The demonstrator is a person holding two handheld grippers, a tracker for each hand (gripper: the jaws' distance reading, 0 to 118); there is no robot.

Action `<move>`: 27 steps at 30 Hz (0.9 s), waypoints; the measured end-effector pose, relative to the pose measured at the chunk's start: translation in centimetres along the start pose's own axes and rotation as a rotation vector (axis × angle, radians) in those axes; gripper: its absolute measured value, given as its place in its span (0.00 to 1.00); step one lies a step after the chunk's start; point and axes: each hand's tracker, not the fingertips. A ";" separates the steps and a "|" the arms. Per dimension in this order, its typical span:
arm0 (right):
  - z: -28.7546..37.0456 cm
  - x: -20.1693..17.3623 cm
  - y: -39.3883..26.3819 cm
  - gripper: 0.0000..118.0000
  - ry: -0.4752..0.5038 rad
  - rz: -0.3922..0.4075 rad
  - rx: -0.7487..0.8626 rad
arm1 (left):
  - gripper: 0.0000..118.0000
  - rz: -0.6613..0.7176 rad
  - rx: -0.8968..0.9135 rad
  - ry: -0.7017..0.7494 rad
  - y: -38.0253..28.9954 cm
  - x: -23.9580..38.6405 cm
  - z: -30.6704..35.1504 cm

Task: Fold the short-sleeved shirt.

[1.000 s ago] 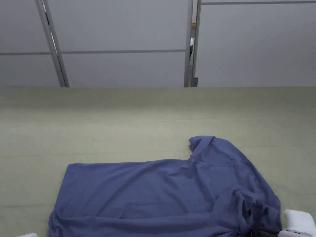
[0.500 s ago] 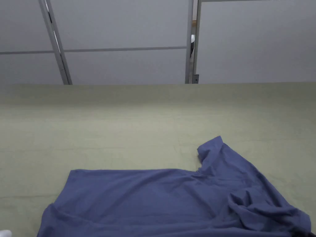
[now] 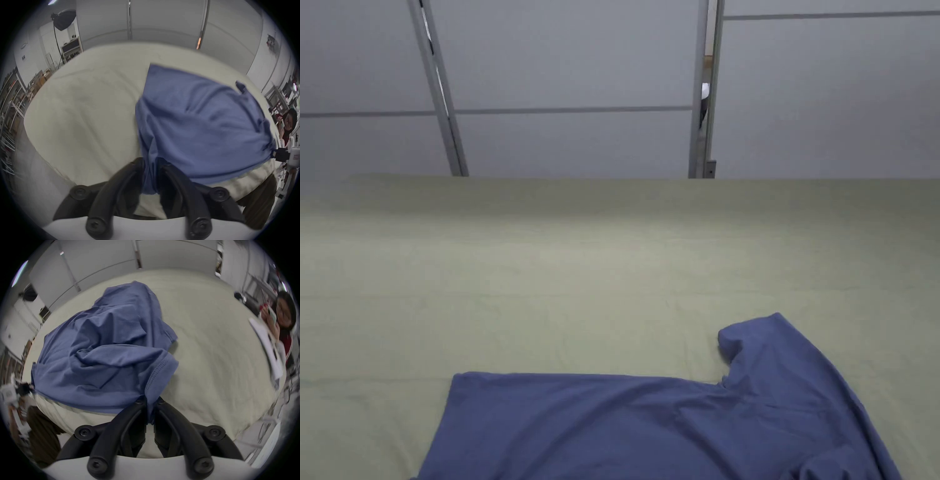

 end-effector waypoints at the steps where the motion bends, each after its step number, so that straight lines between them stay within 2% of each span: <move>1: 0.9 -0.2 0.2 0.52 -0.048 0.024 0.043 | 0.26 0.020 0.069 -0.012 0.7 -0.1 1.4; 2: 1.8 -0.3 0.5 0.80 -0.084 0.025 0.097 | 0.49 0.039 0.144 -0.034 1.2 -0.2 2.7; 3: 3.3 0.2 1.1 0.98 -0.068 0.000 0.186 | 0.86 0.068 0.250 -0.066 2.2 -0.2 4.2; 4: 4.9 0.2 1.8 1.00 -0.033 -0.047 0.293 | 0.99 0.088 0.356 -0.101 3.0 -0.4 5.6; 5: 6.2 0.1 2.5 0.99 -0.002 -0.089 0.388 | 1.00 0.096 0.448 -0.128 3.7 -0.2 6.8; 7: 8.6 -0.4 4.2 0.99 0.058 -0.162 0.604 | 1.00 0.098 0.652 -0.094 5.8 1.3 9.3; 10: 10.3 -2.3 6.8 0.97 0.049 -0.135 0.793 | 0.99 0.032 0.805 -0.098 8.5 3.1 10.4; 11: 10.6 -2.9 7.6 0.88 0.060 -0.116 0.832 | 0.87 0.015 0.811 -0.078 9.1 3.6 10.6; 12: 10.9 -3.6 8.3 0.49 0.066 -0.098 0.859 | 0.38 0.001 0.822 -0.078 9.8 4.2 10.5; 13: 11.0 -4.4 8.7 0.02 0.050 -0.090 0.889 | 0.00 0.007 0.825 -0.090 10.2 4.5 10.3; 15: 10.2 -5.5 9.2 0.02 -0.048 -0.124 0.954 | 0.00 0.065 0.766 -0.141 11.5 4.5 9.1; 16: 9.8 -5.4 9.8 0.02 0.004 -0.090 0.930 | 0.00 0.054 0.711 -0.212 12.4 4.0 8.4; 17: 9.3 -5.5 10.0 0.02 0.061 -0.053 0.897 | 0.00 0.068 0.702 -0.219 12.8 3.8 7.6; 19: 8.1 -5.9 10.0 0.02 0.056 -0.076 0.893 | 0.00 0.054 0.643 -0.175 14.0 3.1 4.7; 21: 6.6 -5.8 10.1 0.02 0.051 -0.057 0.834 | 0.00 0.049 0.541 -0.169 15.7 1.8 1.4; 22: 5.7 -5.5 10.1 0.02 0.053 -0.067 0.809 | 0.12 0.058 0.448 -0.171 16.9 1.1 -1.0; 23: 5.3 -5.5 10.1 0.02 0.060 -0.075 0.783 | 0.41 0.067 0.352 -0.181 17.7 0.7 -3.0; 24: 4.6 -5.3 10.0 0.02 0.059 -0.091 0.755 | 0.90 0.080 0.257 -0.163 18.6 0.3 -4.8; 25: 3.9 -5.1 9.8 0.02 0.058 -0.102 0.740 | 1.00 0.102 0.167 -0.158 19.3 -0.1 -7.1; 27: 3.4 -5.1 9.7 0.02 0.047 -0.104 0.706 | 1.00 0.138 0.061 -0.177 20.3 -0.9 -11.2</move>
